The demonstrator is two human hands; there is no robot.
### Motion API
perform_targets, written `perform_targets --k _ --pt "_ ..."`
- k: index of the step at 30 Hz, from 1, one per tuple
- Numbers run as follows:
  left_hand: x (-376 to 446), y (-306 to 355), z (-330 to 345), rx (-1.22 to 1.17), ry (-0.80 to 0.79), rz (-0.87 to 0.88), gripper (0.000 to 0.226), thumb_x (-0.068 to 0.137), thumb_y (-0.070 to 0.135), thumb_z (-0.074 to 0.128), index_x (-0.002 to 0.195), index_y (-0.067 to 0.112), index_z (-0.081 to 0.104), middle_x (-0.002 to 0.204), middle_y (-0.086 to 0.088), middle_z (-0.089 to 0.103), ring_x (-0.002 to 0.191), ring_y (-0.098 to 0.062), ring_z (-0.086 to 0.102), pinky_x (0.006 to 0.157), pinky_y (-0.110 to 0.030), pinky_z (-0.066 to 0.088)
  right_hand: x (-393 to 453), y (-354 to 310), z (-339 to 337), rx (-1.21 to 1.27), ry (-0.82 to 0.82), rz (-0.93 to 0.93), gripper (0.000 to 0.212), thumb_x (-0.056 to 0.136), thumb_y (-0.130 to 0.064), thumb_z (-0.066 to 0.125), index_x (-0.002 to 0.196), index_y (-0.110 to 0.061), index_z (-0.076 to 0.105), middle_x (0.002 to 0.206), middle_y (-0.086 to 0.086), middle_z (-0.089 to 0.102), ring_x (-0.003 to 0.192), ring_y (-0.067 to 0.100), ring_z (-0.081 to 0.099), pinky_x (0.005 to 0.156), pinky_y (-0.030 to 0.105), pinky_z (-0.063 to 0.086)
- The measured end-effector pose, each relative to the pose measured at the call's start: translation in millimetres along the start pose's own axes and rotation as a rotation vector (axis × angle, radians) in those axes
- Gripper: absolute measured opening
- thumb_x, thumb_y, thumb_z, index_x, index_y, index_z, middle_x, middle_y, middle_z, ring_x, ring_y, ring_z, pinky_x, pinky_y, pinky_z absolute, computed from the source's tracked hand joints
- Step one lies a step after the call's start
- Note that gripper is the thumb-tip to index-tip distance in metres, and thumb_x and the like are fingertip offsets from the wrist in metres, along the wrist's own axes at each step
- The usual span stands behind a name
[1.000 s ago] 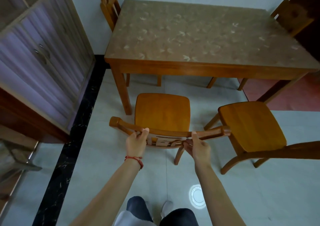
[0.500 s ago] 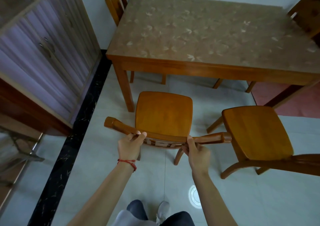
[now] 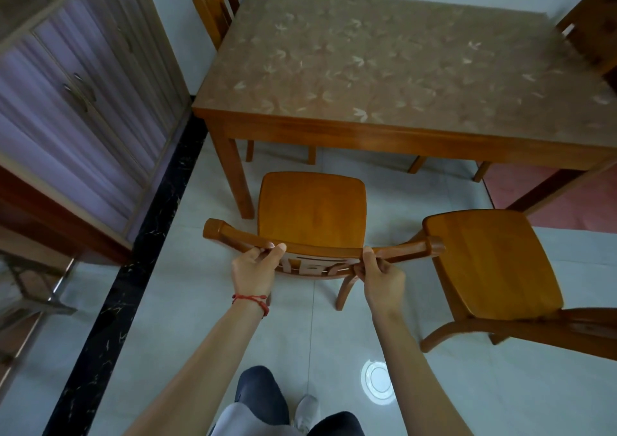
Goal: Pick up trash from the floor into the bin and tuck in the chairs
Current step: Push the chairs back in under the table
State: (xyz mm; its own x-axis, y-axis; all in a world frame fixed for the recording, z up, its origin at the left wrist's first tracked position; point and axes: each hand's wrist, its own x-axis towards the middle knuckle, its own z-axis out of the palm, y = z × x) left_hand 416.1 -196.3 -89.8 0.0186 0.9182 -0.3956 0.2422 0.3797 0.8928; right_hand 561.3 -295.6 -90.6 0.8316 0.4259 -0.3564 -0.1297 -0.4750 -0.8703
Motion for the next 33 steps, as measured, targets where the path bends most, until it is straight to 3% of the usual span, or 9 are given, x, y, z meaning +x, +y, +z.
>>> perform_targets --k 6,10,16,22,28,33 --pt "29 16 11 -0.009 -0.014 0.011 0.016 0.078 0.026 0.070 0.071 0.012 0.065 0.079 -0.010 0.068 0.088 -0.027 0.065 0.088 -0.040 0.051 26 -15 15 0.005 0.000 -0.014 0.037 0.090 -0.035 0.051 0.066 -0.009 0.064 0.062 0.002 0.063 0.059 0.015 0.059 0.055 0.021 0.042" --pt "53 28 21 -0.005 -0.028 0.033 0.017 0.077 0.026 0.070 0.064 0.019 0.063 0.077 -0.009 0.067 0.088 -0.028 0.065 0.089 -0.044 0.050 46 -29 29 0.022 0.021 -0.010 0.035 0.090 -0.034 0.052 0.062 -0.014 0.061 0.062 -0.001 0.063 0.064 0.018 0.063 0.060 0.022 0.048" --pt "94 44 37 0.039 -0.063 0.063 0.018 0.077 0.032 0.070 0.065 0.022 0.063 0.079 -0.009 0.069 0.087 -0.028 0.066 0.087 -0.046 0.051 77 -57 46 0.034 0.037 -0.013 0.029 0.092 -0.031 0.050 0.076 -0.011 0.063 0.069 -0.003 0.063 0.063 0.013 0.061 0.057 0.016 0.045" --pt "122 61 52 0.038 -0.090 0.094 0.017 0.079 0.033 0.067 0.068 0.022 0.061 0.079 -0.007 0.067 0.087 -0.027 0.065 0.085 -0.041 0.051 108 -71 58 0.002 0.036 -0.015 0.034 0.091 -0.032 0.051 0.063 -0.016 0.061 0.062 0.000 0.064 0.067 0.020 0.065 0.074 0.035 0.055" --pt "150 80 65 0.002 -0.089 0.072 0.017 0.079 0.027 0.069 0.065 0.022 0.062 0.075 -0.003 0.066 0.088 -0.028 0.066 0.085 -0.040 0.051 135 -87 72 0.012 0.021 -0.011 0.033 0.090 -0.031 0.052 0.061 -0.020 0.060 0.063 -0.002 0.064 0.067 0.018 0.065 0.078 0.035 0.054" --pt "173 92 83 -0.018 -0.077 0.038 0.019 0.077 0.028 0.071 0.061 0.023 0.061 0.070 0.001 0.065 0.085 -0.030 0.066 0.086 -0.048 0.052 164 -101 77 0.008 0.009 -0.014 0.035 0.089 -0.033 0.053 0.062 -0.014 0.063 0.067 0.007 0.068 0.073 0.025 0.068 0.081 0.042 0.055"
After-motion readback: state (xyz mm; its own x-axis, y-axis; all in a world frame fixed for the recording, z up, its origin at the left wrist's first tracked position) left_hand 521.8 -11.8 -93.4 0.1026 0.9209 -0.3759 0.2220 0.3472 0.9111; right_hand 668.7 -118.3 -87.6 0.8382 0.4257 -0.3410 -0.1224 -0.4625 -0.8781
